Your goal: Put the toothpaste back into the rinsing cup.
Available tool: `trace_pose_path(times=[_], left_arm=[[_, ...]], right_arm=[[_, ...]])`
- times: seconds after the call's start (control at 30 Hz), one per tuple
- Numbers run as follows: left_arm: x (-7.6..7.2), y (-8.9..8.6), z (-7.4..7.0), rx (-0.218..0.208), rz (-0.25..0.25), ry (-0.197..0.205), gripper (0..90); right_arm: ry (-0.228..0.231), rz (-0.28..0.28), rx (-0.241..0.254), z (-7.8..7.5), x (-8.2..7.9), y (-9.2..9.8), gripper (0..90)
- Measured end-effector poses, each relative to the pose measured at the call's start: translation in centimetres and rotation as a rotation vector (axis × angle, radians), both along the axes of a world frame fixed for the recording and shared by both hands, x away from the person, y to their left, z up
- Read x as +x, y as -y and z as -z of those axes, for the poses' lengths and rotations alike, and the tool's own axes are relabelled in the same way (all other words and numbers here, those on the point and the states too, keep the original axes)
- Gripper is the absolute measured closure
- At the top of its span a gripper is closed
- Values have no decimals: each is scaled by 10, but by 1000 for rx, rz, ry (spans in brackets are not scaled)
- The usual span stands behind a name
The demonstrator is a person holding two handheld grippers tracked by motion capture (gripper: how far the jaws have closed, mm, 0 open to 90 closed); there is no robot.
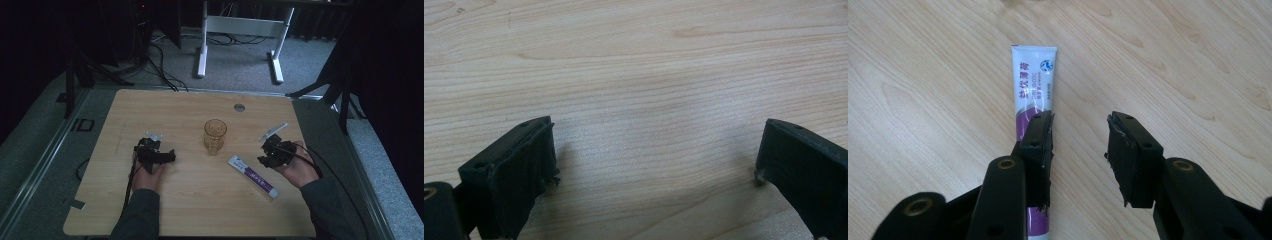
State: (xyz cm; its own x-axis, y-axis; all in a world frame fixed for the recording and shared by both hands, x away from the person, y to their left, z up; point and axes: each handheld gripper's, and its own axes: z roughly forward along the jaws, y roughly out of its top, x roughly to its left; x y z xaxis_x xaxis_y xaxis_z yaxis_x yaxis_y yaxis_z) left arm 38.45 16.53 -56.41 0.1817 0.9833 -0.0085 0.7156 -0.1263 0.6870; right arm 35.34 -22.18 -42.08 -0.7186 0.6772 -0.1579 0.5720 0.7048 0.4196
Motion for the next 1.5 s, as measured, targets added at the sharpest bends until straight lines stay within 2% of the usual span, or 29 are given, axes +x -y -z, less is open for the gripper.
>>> trace_pose_path(times=[1.5], left_arm=[[0,0,0,0,0,0,27]], right_arm=[[-100,-37,-60,16,1,-12,623]])
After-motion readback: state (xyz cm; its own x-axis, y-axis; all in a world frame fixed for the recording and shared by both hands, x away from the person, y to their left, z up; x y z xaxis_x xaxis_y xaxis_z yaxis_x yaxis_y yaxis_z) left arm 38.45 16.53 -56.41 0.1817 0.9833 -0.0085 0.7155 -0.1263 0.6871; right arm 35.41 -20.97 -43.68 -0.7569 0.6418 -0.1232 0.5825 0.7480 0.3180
